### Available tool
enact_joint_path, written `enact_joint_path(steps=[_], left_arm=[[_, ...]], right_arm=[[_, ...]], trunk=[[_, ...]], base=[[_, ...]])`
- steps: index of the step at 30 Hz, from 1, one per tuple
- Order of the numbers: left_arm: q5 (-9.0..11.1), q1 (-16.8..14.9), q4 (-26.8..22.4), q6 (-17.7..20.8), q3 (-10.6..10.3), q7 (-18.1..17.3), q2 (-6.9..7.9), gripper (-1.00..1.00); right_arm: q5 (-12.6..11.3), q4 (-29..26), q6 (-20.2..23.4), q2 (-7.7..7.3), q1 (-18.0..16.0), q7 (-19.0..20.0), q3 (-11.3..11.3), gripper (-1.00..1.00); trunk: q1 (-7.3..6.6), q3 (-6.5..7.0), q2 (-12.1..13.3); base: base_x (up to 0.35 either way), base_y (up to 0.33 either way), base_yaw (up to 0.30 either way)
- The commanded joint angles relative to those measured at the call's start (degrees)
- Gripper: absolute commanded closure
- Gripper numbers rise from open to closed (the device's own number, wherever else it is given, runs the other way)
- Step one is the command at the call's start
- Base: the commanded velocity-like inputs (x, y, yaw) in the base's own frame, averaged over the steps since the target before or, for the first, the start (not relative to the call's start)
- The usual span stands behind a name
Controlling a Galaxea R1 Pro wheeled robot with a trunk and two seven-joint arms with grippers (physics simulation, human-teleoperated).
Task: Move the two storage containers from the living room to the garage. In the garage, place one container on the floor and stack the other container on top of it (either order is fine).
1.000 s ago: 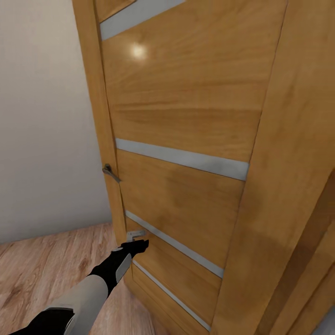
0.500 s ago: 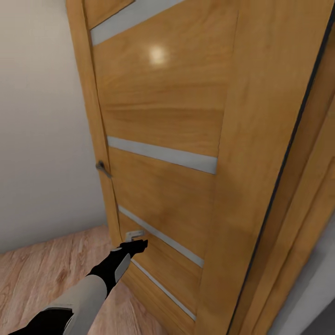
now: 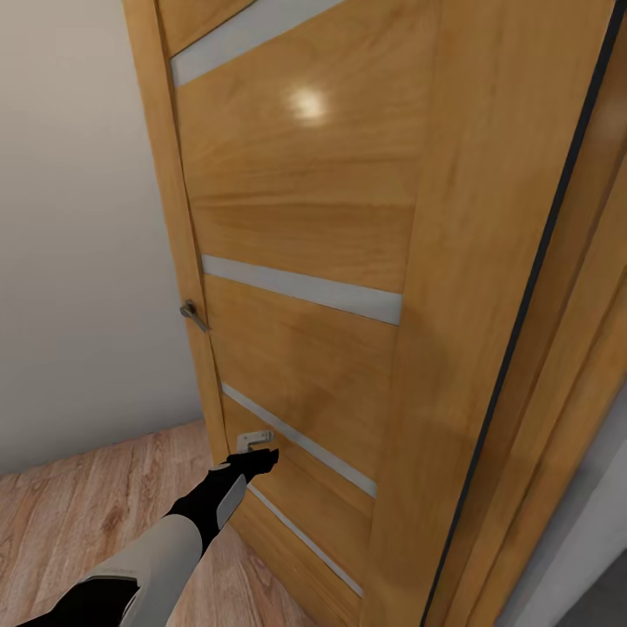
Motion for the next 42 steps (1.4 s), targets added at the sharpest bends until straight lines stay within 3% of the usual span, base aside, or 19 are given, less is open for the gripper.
enact_joint_path(steps=[1,15,30,42], left_arm=[[1.1,0.0,-0.2,0.3,-0.2,-0.1,-0.08,-1.0],[1.1,0.0,-0.2,0.3,-0.2,-0.1,-0.14,-1.0],[1.1,0.0,-0.2,0.3,-0.2,-0.1,-0.13,-1.0],[1.1,0.0,-0.2,0.3,-0.2,-0.1,-0.07,-1.0]], right_arm=[[0.3,0.1,-0.2,-0.02,0.0,-0.1,0.0,-1.0],[0.3,0.1,-0.1,-0.02,0.0,-0.1,0.1,-1.0],[0.2,0.1,0.0,-0.02,0.0,-0.1,0.0,-1.0],[0.4,0.1,-0.1,-0.02,0.0,-0.1,0.0,-1.0]], trunk=[[0.0,-0.04,0.0],[0.0,-0.04,0.0],[0.0,-0.04,0.0],[0.0,-0.04,0.0]], base=[[0.0,0.0,0.0],[0.0,0.0,-0.004],[0.0,0.0,-0.231],[0.0,0.0,-0.028]])
